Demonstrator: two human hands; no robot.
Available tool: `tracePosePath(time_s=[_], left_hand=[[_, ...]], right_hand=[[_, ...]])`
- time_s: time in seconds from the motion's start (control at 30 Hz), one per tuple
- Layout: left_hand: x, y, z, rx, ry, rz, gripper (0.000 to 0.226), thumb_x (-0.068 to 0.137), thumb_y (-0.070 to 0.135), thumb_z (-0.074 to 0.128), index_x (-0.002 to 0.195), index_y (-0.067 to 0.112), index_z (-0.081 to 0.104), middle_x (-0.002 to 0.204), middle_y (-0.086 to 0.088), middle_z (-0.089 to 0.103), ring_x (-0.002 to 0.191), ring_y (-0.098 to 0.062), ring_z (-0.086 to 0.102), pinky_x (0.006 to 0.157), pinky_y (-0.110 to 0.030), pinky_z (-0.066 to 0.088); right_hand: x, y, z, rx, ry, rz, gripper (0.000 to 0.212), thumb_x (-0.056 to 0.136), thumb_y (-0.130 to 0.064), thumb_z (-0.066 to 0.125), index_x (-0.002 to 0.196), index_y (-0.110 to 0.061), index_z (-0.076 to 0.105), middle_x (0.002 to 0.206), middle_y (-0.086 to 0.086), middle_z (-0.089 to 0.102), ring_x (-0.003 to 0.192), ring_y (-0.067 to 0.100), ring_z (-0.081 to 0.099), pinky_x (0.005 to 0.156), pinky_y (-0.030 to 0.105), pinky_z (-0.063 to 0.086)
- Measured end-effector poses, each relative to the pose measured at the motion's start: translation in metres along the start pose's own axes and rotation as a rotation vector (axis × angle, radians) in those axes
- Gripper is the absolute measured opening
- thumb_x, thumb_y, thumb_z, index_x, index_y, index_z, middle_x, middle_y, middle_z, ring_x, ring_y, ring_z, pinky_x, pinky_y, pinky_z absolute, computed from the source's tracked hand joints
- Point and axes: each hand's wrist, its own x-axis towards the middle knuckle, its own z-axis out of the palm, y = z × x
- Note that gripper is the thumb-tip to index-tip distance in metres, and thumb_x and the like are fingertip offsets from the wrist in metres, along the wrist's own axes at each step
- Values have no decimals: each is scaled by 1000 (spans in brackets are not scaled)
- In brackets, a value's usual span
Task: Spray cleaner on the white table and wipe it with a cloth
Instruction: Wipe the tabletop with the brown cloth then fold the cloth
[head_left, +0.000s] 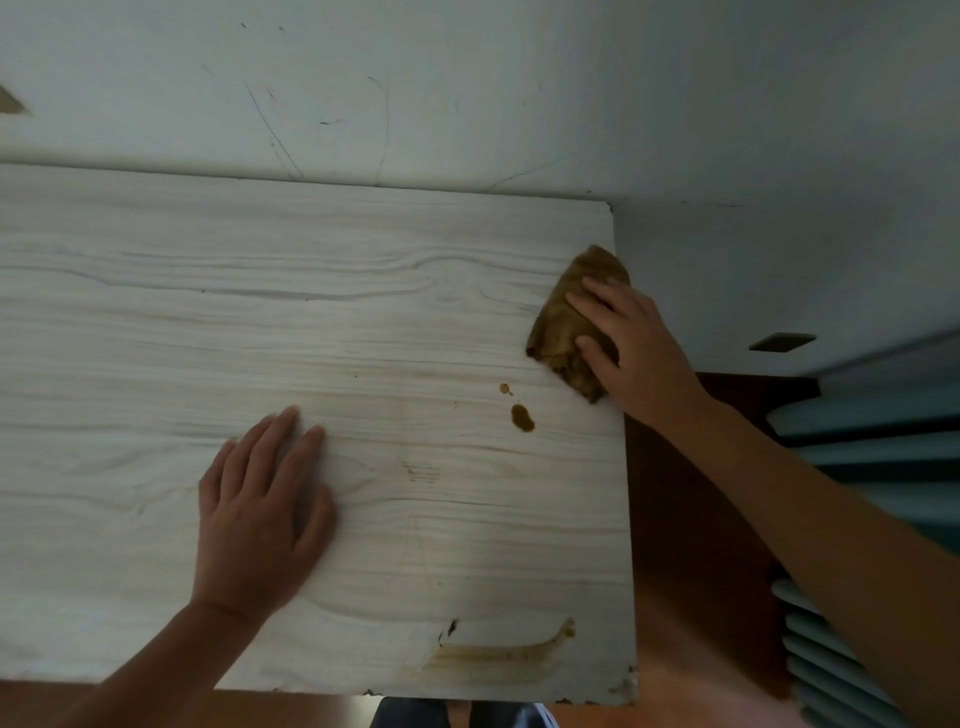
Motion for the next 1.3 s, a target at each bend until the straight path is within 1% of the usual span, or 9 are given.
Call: tracePosePath(time_s=[0.13, 0.27, 0.33, 0.47, 0.63, 0.77, 1.0, 1.13, 1.3], left_hand=[[0, -1, 1, 3, 5, 1, 58, 91, 37, 44, 140, 11, 60, 155, -13, 49, 143, -36, 44, 118, -55, 31], [-1, -1, 0, -5, -9, 2, 58, 92, 37, 44, 142, 11, 57, 156, -12, 47, 145, -34, 41, 118, -54, 29], [-1, -2, -1, -14, -23, -1, 59, 92, 38, 44, 143, 12, 56, 157, -12, 46, 146, -34, 39, 118, -55, 29], [-2, -1, -1, -21, -22, -14, 59, 91, 38, 45, 143, 13, 56, 157, -11, 46, 146, -34, 38, 118, -54, 29], [-2, 0, -2, -36, -25, -29, 58, 92, 38, 44, 143, 14, 55, 157, -11, 45, 147, -33, 36, 119, -53, 28], [-4, -3, -2, -61, -45, -25, 60, 92, 39, 44, 146, 15, 52, 158, -11, 42, 148, -32, 33, 120, -53, 25], [-6, -2, -4, -67, -81, -31, 61, 93, 41, 39, 149, 18, 46, 162, -10, 37, 151, -31, 27, 123, -53, 20], [-6, -3, -3, -71, -60, -22, 60, 93, 41, 39, 148, 17, 46, 160, -10, 38, 150, -31, 28, 123, -54, 21], [-5, -5, 2, -52, -40, -19, 60, 92, 41, 42, 147, 17, 49, 159, -11, 41, 148, -33, 32, 122, -54, 23]], right_hand=[[47, 15, -4, -34, -1, 25, 49, 102, -29, 48, 150, -18, 42, 158, 8, 35, 144, 32, 28, 120, 44, 22], [90, 18, -6, 15, 33, 125, 49, 102, -24, 50, 149, -16, 42, 158, 9, 33, 145, 33, 25, 120, 37, 18], [88, 15, -4, 16, 45, 135, 49, 102, -24, 48, 150, -15, 42, 158, 9, 33, 145, 33, 25, 120, 38, 19], [48, 5, 0, 27, 46, 133, 49, 102, -26, 49, 150, -17, 42, 158, 7, 34, 144, 32, 26, 120, 42, 23], [-26, -17, 11, 23, 46, 127, 49, 101, -26, 50, 149, -19, 43, 157, 5, 36, 144, 29, 28, 117, 36, 20], [-86, -46, 16, 36, 40, 177, 50, 99, -22, 54, 148, -18, 45, 156, 5, 38, 142, 29, 29, 119, 37, 20], [-180, -96, 29, 28, 37, 278, 50, 100, -21, 53, 149, -18, 43, 156, 2, 37, 144, 24, 27, 119, 32, 17], [-185, -97, 29, 14, 22, 283, 51, 100, -22, 53, 150, -20, 42, 157, 1, 36, 146, 23, 25, 118, 32, 15], [-138, -78, 25, -6, 15, 270, 51, 100, -19, 52, 149, -20, 42, 158, 3, 35, 147, 25, 26, 120, 33, 14]])
